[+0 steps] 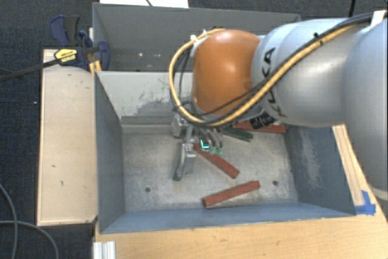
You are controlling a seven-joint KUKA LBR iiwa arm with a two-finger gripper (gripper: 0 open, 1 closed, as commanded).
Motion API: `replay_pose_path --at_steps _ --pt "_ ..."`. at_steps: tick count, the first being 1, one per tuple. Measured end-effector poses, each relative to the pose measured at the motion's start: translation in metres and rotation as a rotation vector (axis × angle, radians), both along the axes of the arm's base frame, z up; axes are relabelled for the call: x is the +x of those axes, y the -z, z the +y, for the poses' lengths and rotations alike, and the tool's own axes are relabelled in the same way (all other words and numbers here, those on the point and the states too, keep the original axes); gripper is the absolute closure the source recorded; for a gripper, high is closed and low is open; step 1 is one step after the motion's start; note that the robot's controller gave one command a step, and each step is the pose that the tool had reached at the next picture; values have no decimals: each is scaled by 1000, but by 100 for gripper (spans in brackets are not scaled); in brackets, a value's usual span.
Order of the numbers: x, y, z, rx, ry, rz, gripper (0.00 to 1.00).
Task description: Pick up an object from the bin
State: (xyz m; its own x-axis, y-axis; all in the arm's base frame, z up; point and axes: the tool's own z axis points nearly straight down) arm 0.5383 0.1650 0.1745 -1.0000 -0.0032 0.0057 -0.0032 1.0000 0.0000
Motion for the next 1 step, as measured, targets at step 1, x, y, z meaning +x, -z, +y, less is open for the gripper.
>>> replay_pose_path --at_steps 1 --pt "2 -4 -1 1 4 -8 0"
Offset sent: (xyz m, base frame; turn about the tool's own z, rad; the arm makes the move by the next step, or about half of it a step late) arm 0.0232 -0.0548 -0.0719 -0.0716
